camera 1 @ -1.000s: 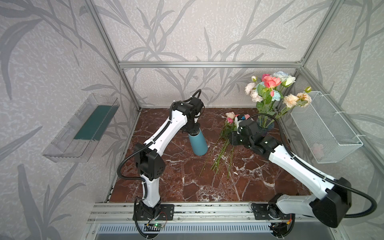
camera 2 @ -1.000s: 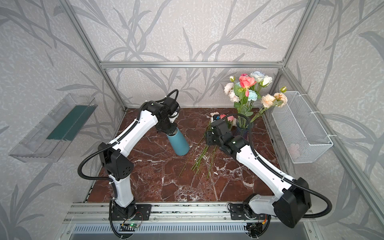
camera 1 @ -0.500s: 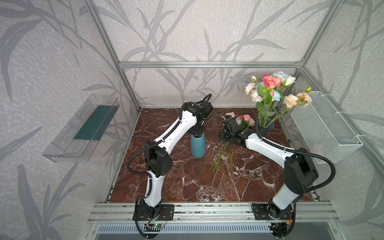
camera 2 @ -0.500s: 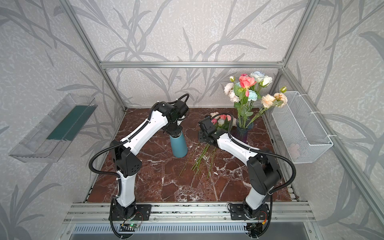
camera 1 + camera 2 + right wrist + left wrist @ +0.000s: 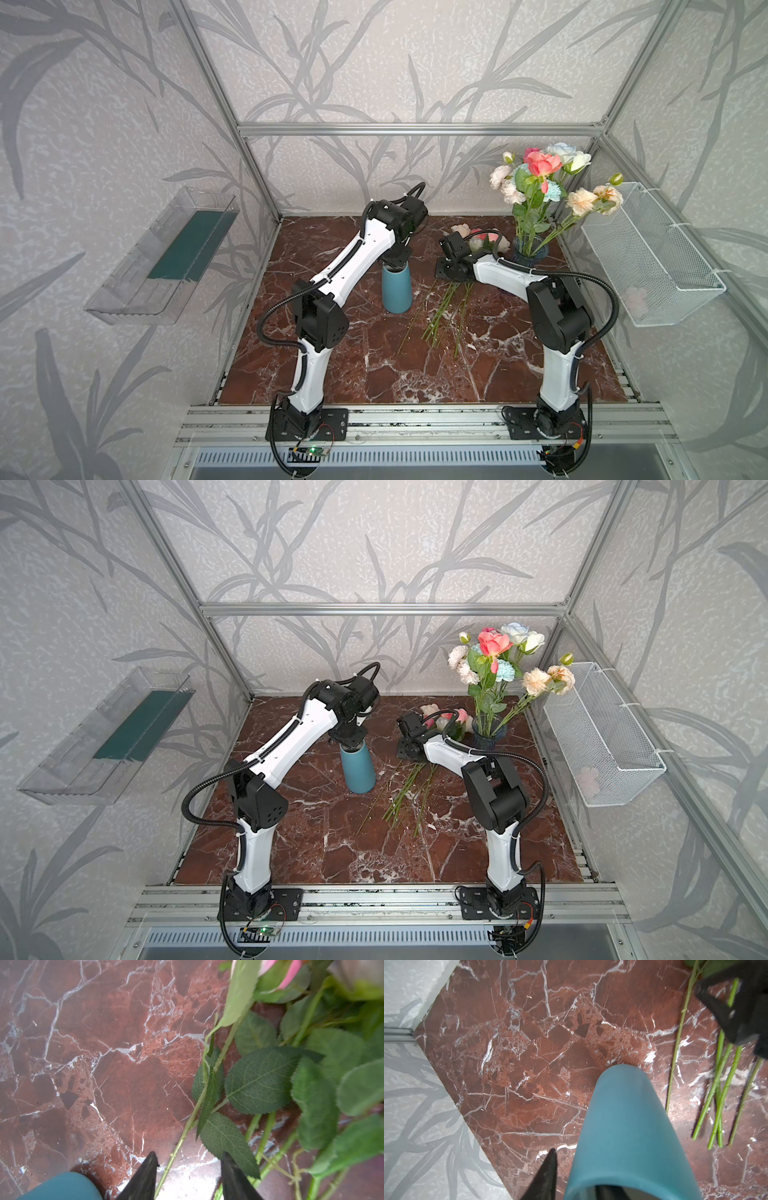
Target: Arrange the flowers into the vase
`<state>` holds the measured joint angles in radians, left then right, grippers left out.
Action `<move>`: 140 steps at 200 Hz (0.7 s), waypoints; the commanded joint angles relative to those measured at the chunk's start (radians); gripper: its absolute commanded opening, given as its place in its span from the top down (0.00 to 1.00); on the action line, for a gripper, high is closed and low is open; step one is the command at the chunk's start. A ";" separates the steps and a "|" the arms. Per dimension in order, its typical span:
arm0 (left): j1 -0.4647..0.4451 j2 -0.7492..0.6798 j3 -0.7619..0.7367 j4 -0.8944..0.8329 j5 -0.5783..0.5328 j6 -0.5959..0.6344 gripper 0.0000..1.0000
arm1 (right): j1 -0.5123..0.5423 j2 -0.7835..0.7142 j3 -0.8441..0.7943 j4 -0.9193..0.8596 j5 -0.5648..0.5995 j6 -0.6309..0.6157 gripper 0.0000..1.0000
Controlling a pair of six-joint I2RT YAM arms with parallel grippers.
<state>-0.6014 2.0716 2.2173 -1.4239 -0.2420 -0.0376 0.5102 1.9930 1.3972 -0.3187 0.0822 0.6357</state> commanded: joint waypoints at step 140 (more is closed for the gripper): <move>0.013 -0.539 -0.299 0.469 -0.125 0.064 0.40 | -0.029 0.129 0.083 0.017 -0.116 0.147 0.64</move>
<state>-0.5999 1.6218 2.0697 -1.1179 -0.2970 -0.0029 0.4862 2.0903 1.4345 -0.3038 -0.0238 0.7559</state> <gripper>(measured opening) 0.587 0.378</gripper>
